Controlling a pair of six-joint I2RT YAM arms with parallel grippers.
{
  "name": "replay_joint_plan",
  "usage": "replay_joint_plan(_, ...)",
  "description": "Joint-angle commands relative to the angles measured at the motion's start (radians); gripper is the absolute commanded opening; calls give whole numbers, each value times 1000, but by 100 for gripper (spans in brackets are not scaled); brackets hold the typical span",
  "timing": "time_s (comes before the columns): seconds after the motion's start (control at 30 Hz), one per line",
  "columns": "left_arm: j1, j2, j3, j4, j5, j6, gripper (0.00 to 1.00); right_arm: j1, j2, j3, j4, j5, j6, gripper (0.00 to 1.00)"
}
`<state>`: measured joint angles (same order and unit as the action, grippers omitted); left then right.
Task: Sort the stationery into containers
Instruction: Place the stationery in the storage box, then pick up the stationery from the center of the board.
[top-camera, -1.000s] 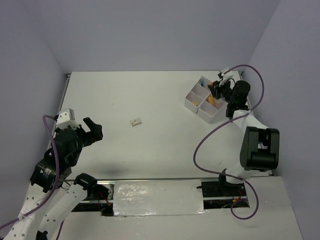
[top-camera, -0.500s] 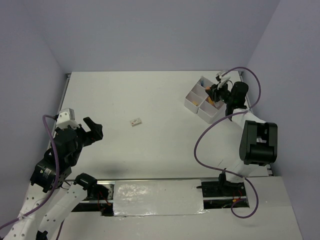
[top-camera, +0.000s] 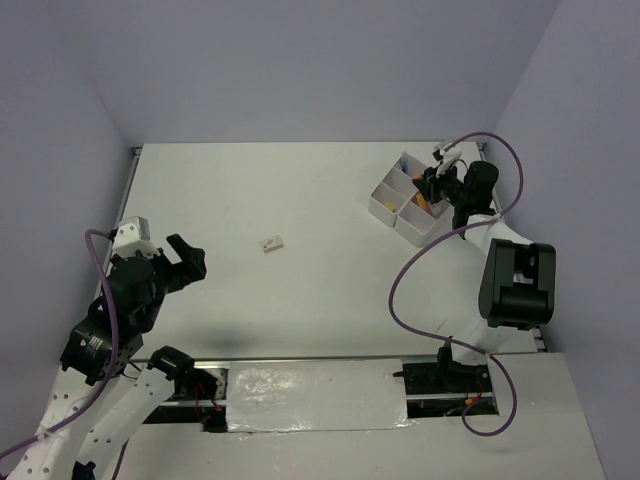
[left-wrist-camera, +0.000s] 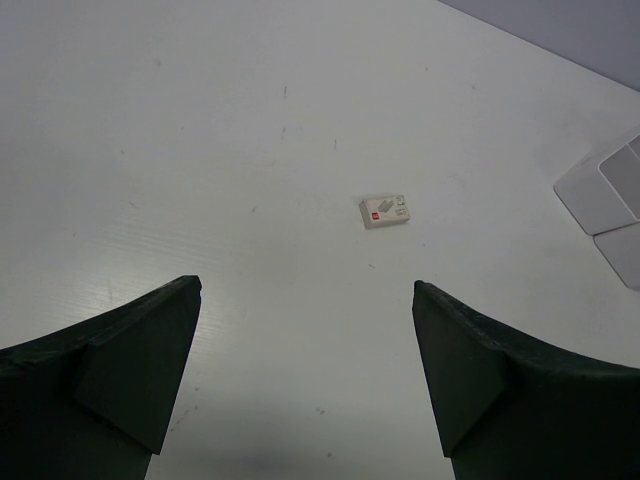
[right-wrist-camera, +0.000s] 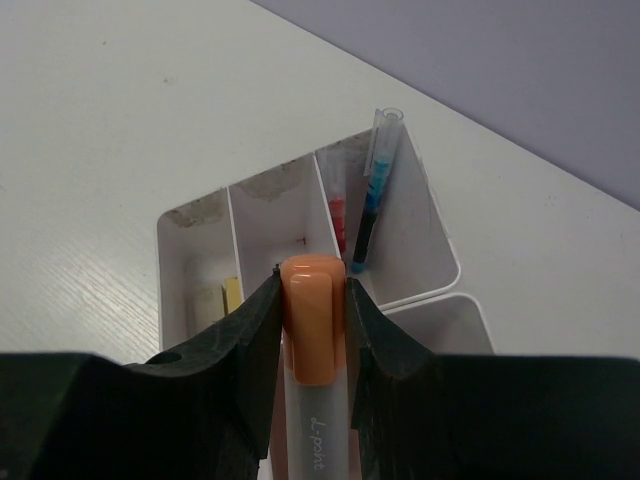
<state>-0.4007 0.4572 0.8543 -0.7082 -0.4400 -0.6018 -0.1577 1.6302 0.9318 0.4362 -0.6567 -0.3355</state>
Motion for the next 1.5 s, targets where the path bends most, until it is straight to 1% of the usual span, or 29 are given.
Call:
replay_joint_plan(0.0,-3,8,0,46,1,19,99,-6,-3,42,4,14,-14,32)
replay_joint_plan(0.07,-3,5,-1,47,4,20,99,-8,-1,45,-5,17,-17,33)
replay_joint_plan(0.13,-3,3,-3,50,7,23,99,-9,-6,38,-2,17,-17,39)
replay_joint_plan(0.27,-3,1,-1,49,7,23,99,-9,-10,32,9,29,-13,43)
replay_joint_plan(0.4,-4,0,-3,50,11,27,99,-9,-13,30,6,29,-7,51)
replay_joint_plan(0.5,-3,0,-3,50,6,25,99,3,-35,22,18,17,6,52)
replay_joint_plan(0.53,-3,3,-1,50,6,25,99,12,-68,19,25,20,28,54)
replay_joint_plan(0.57,-3,5,-3,50,4,25,99,29,-88,16,54,37,47,63)
replay_joint_plan(0.6,-3,8,0,50,6,23,99,84,-108,25,46,121,61,97)
replay_joint_plan(0.63,-3,17,0,47,3,23,99,122,-139,45,23,161,65,100)
replay_joint_plan(0.67,-1,23,3,46,1,22,99,153,-151,68,-63,210,58,100)
replay_joint_plan(0.7,2,29,5,42,-6,17,99,225,-159,119,-107,280,52,100)
replay_joint_plan(0.73,3,43,8,39,-8,16,99,327,-173,142,-143,456,64,100)
replay_joint_plan(0.8,5,57,12,30,-14,10,99,421,-182,197,-253,593,105,100)
replay_joint_plan(0.83,6,67,12,29,-23,8,99,501,-191,209,-281,696,175,100)
replay_joint_plan(0.9,10,83,14,19,-34,-6,99,578,-204,229,-379,779,296,100)
replay_joint_plan(0.93,11,93,15,16,-46,-7,99,654,-214,225,-404,902,335,100)
replay_joint_plan(0.97,11,104,18,13,-51,-19,99,693,-231,216,-430,972,392,100)
replay_joint_plan(1.0,11,132,20,10,-52,-26,99,693,-280,169,-429,973,468,100)
replay_joint_plan(1.07,11,168,29,9,-51,-55,99,798,-344,110,-429,1141,547,100)
replay_joint_plan(1.13,13,248,40,0,-37,-108,99,852,-455,3,-477,1169,630,100)
replay_joint_plan(1.17,13,276,42,1,-22,-118,99,862,-490,2,-473,1139,647,100)
replay_joint_plan(1.2,13,331,42,31,-2,-122,99,868,-548,-51,-455,1076,621,100)
replay_joint_plan(1.27,11,377,46,56,35,-142,98,874,-566,-83,-439,975,653,100)
replay_joint_plan(1.3,11,411,51,65,41,-147,98,889,-549,-94,-433,909,689,100)
replay_joint_plan(1.37,11,429,80,62,15,-156,96,935,-495,-122,-319,919,711,100)
replay_joint_plan(1.4,11,431,91,47,-5,-161,96,963,-407,-110,-307,881,711,100)
replay_joint_plan(1.43,13,425,101,20,-26,-159,97,972,-351,-75,-315,856,714,100)
replay_joint_plan(1.47,13,417,118,1,-54,-164,97,983,-286,26,-385,841,711,100)
